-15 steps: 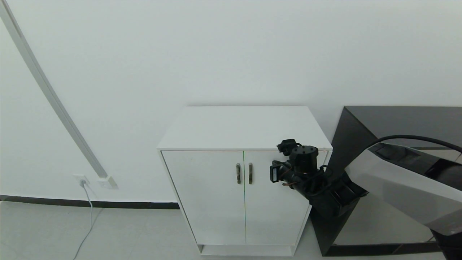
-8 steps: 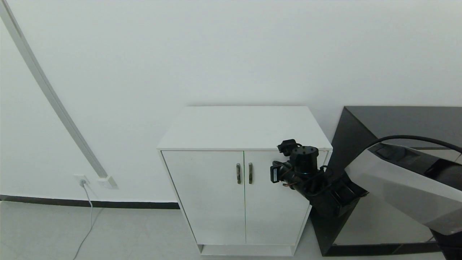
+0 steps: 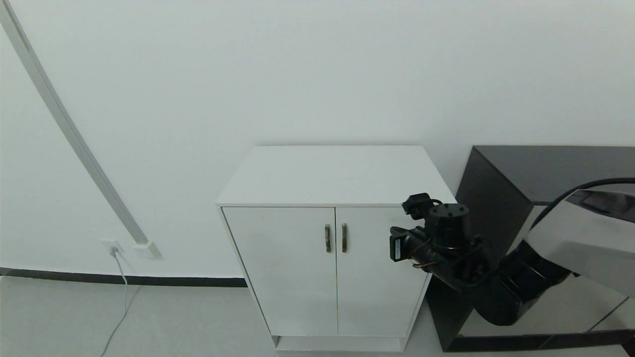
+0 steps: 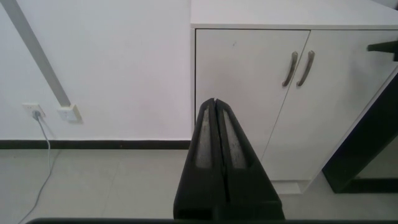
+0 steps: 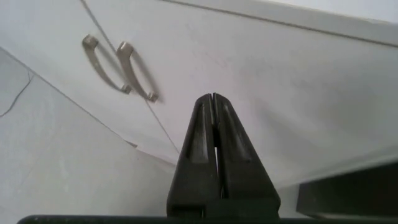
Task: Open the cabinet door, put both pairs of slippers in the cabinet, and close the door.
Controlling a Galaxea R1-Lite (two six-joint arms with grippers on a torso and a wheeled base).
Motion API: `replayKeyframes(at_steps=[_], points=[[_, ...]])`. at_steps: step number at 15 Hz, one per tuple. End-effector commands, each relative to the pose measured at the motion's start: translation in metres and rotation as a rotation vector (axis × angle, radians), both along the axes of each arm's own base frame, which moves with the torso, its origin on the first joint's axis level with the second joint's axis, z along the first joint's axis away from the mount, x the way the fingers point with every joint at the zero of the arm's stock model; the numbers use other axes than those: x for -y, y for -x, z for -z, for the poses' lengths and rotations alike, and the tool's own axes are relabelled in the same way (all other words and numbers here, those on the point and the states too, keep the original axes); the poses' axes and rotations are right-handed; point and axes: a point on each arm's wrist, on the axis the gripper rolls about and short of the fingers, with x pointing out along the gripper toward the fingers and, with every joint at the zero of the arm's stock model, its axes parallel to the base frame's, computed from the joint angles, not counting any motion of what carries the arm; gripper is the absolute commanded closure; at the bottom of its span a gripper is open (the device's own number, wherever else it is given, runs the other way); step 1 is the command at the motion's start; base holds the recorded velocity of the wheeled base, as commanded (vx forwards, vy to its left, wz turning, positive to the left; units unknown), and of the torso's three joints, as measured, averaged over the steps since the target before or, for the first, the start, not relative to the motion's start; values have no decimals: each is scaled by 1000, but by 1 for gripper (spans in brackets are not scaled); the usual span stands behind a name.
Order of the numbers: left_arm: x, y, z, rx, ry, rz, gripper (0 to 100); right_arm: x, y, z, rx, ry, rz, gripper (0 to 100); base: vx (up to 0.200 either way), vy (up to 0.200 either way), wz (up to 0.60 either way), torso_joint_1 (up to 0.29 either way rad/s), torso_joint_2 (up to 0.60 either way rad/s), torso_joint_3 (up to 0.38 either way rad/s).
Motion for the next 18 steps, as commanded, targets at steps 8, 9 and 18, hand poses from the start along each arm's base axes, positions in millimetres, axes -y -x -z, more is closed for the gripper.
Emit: replayKeyframes(at_steps=[8, 9, 18], points=[[0, 0, 0, -2, 1, 0, 100, 125, 107, -55, 64, 19, 376, 100, 0, 0, 0, 0, 0, 0], [0, 0, 0, -2, 1, 0, 100, 139, 116, -53, 57, 27, 432, 100, 0, 0, 0, 0, 0, 0], [0, 0, 0, 0, 1, 0, 100, 185, 210, -33, -16, 73, 517, 100, 0, 0, 0, 0, 0, 0]])
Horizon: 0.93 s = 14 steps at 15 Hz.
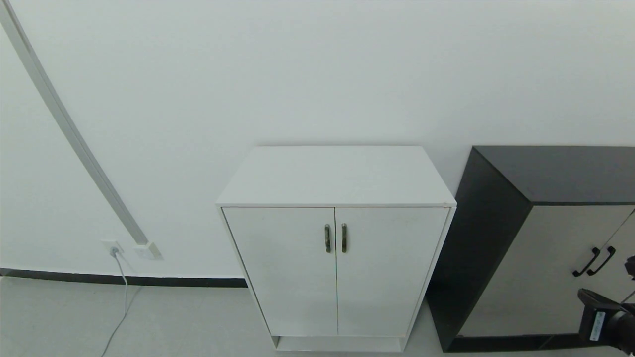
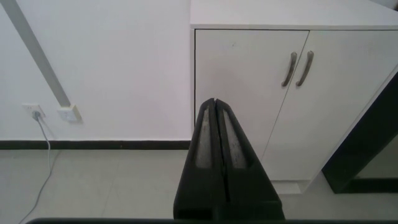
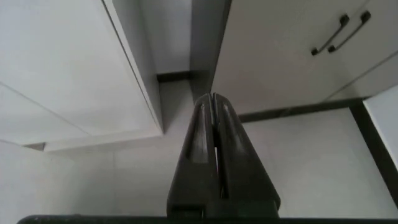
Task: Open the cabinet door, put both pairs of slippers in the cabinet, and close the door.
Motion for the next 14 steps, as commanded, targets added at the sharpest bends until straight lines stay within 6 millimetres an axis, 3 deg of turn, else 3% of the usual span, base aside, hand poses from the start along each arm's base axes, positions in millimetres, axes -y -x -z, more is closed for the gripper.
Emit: replayKeyframes(at_steps=[1, 9, 14], points=[[0, 0, 0, -2, 0, 0, 100, 4, 26, -11, 65, -17, -59, 100, 0, 0, 0, 0, 0, 0], [0, 0, 0, -2, 0, 1, 100, 14, 97, 6, -17, -50, -318, 100, 0, 0, 0, 0, 0, 0], [0, 0, 0, -2, 0, 1, 100, 15, 110, 10, 3, -69, -387, 100, 0, 0, 0, 0, 0, 0]])
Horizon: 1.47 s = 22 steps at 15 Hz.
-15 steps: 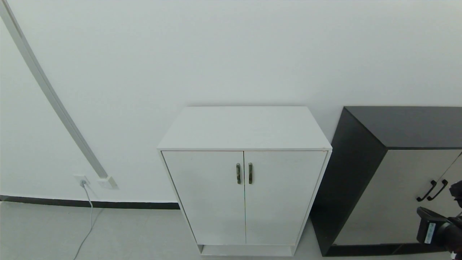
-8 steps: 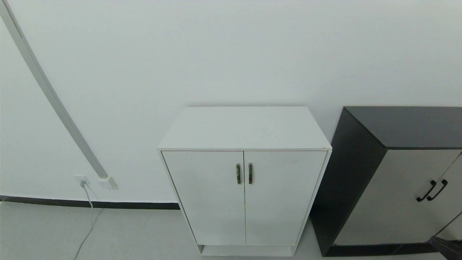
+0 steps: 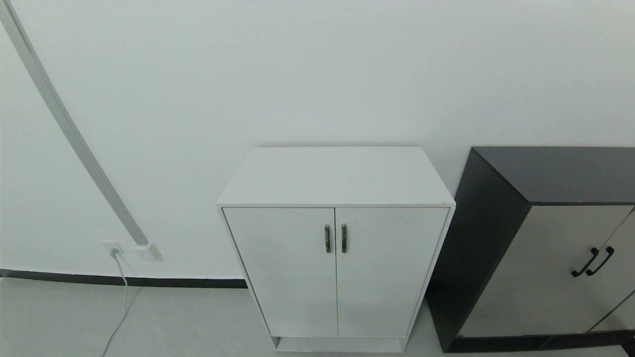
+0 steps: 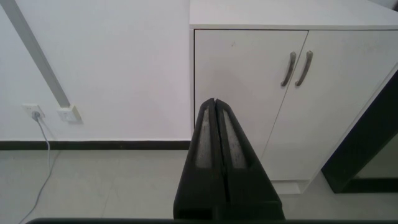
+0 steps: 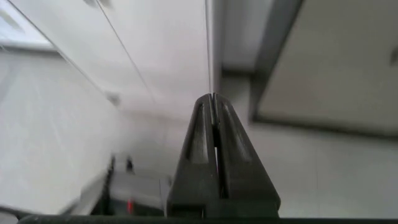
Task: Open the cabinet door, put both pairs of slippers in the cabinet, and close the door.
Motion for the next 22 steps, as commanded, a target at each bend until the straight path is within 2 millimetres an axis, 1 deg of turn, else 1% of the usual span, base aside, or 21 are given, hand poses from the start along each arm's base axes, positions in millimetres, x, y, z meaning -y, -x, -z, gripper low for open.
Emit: replayKeyframes(at_steps=[1, 7, 13, 16, 20, 22], points=[[0, 0, 0, -1, 0, 0, 100, 1, 6, 1, 29, -10, -14, 100, 0, 0, 0, 0, 0, 0], [0, 0, 0, -1, 0, 0, 100, 3, 22, 13, 8, -12, -122, 100, 0, 0, 0, 0, 0, 0], [0, 0, 0, -1, 0, 0, 100, 5, 28, 16, 31, -10, -181, 100, 0, 0, 0, 0, 0, 0], [0, 0, 0, -1, 0, 0, 100, 5, 30, 16, 64, -12, -65, 100, 0, 0, 0, 0, 0, 0], [0, 0, 0, -1, 0, 0, 100, 6, 40, 16, 194, -21, 102, 100, 0, 0, 0, 0, 0, 0], [0, 0, 0, -1, 0, 0, 100, 6, 46, 18, 268, -25, 145, 100, 0, 0, 0, 0, 0, 0]])
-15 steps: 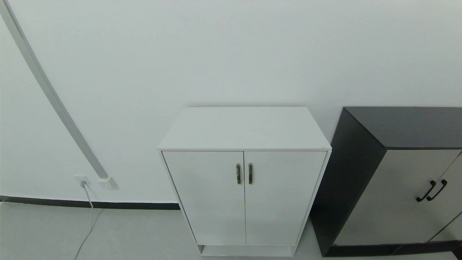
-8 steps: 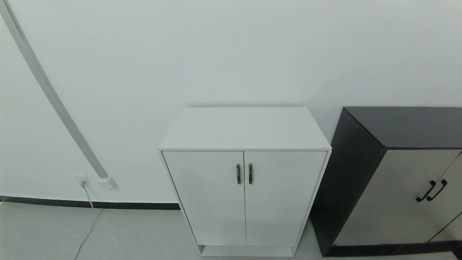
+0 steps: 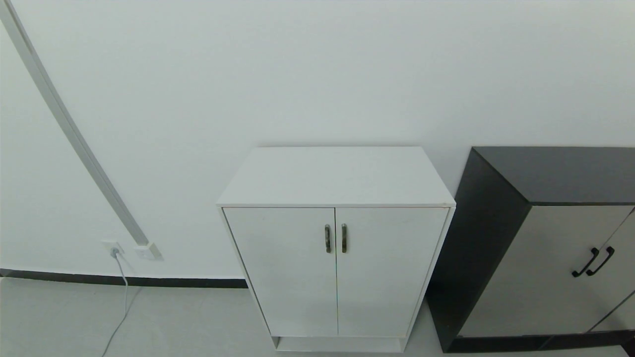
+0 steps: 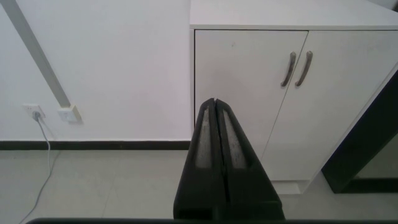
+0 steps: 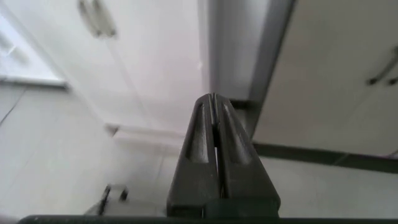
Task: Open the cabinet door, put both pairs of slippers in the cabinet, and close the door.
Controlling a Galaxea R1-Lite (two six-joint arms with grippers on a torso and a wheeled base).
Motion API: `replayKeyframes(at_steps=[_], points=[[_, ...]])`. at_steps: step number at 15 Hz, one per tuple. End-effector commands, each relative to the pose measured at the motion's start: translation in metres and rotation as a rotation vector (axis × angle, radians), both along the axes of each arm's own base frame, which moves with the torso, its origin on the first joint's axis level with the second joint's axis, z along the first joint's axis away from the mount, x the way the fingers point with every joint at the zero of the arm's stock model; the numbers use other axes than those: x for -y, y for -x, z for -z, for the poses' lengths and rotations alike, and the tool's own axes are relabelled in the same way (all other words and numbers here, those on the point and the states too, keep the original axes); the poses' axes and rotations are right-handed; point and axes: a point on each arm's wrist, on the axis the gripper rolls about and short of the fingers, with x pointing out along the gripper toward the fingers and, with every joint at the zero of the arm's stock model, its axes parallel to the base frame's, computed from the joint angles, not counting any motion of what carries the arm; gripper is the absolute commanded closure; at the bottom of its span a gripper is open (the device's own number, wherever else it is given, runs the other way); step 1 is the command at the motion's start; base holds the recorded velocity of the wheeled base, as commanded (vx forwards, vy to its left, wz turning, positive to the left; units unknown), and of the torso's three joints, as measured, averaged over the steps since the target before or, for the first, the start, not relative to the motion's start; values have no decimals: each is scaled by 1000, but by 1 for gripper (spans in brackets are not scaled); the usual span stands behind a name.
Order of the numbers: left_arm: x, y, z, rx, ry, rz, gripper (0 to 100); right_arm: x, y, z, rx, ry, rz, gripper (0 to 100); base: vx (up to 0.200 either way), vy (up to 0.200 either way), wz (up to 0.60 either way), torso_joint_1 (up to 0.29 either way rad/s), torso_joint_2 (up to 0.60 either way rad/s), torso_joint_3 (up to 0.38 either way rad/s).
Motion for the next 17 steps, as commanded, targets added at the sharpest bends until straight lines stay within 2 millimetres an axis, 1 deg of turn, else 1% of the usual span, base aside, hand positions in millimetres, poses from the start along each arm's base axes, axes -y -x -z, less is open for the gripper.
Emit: replayKeyframes(at_steps=[1, 2, 4, 7, 17], points=[[0, 0, 0, -1, 1, 0, 100, 0, 6, 1, 79, -4, 41, 100, 0, 0, 0, 0, 0, 0], [0, 0, 0, -1, 1, 0, 100, 0, 12, 3, 155, -8, 44, 100, 0, 0, 0, 0, 0, 0], [0, 0, 0, -1, 1, 0, 100, -1, 13, 3, 175, -14, 52, 100, 0, 0, 0, 0, 0, 0], [0, 0, 0, 0, 5, -2, 100, 1, 13, 2, 178, -56, 109, 100, 0, 0, 0, 0, 0, 0], [0, 0, 0, 0, 1, -2, 100, 1, 13, 2, 178, -56, 111, 100, 0, 0, 0, 0, 0, 0]])
